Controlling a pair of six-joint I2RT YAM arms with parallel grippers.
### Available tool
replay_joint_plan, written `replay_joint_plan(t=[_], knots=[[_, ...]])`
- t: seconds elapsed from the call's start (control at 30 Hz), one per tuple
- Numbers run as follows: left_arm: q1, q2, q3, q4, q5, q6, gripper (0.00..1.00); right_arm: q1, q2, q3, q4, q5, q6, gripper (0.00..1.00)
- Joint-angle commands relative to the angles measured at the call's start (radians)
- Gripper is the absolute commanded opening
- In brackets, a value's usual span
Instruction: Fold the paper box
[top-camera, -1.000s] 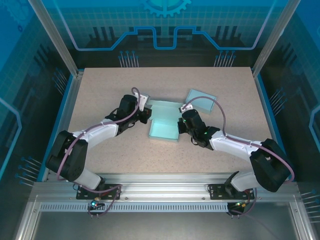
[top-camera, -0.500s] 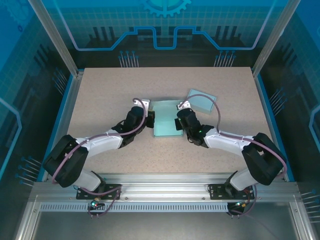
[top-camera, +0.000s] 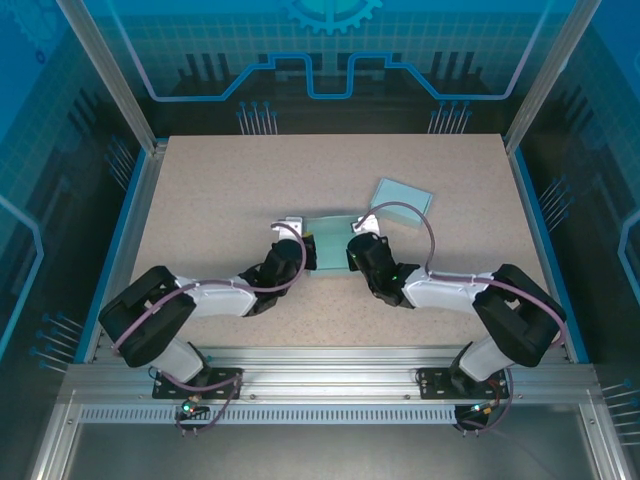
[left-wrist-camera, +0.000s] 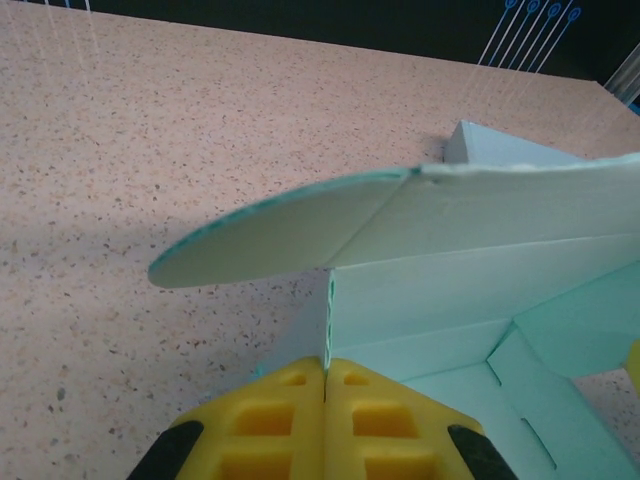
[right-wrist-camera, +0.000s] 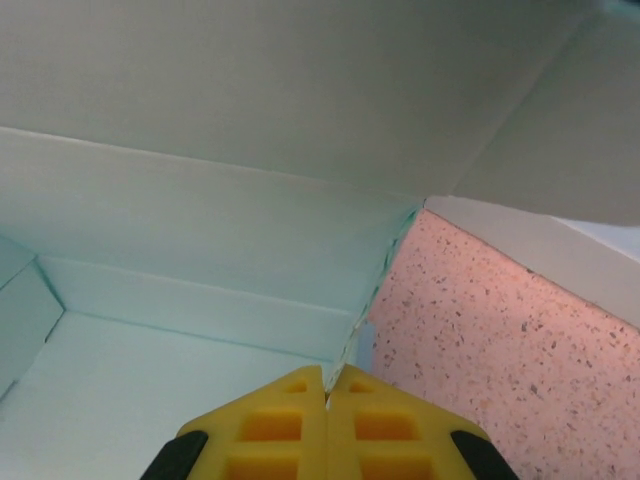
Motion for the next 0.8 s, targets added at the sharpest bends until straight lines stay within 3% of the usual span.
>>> replay_joint_plan(t=[0.0,0.4,0.77], knots=[[-0.046,0.037,-0.033,0.131,0.062,-0.072,0.01,0.054,0.014,-0.024,0.070,-0.057,0.031,0.00],[-0.100,0.033,-0.178,0.235,0.011,-0.062,0.01,0.108,-0.014,-0.100,0.079,0.012,0.066,0.00],[-0.112,0.191,-0.313,0.607,0.033,-0.079,0.04,0.144,-0.009,-0.152,0.075,0.055,0.124,0.00]])
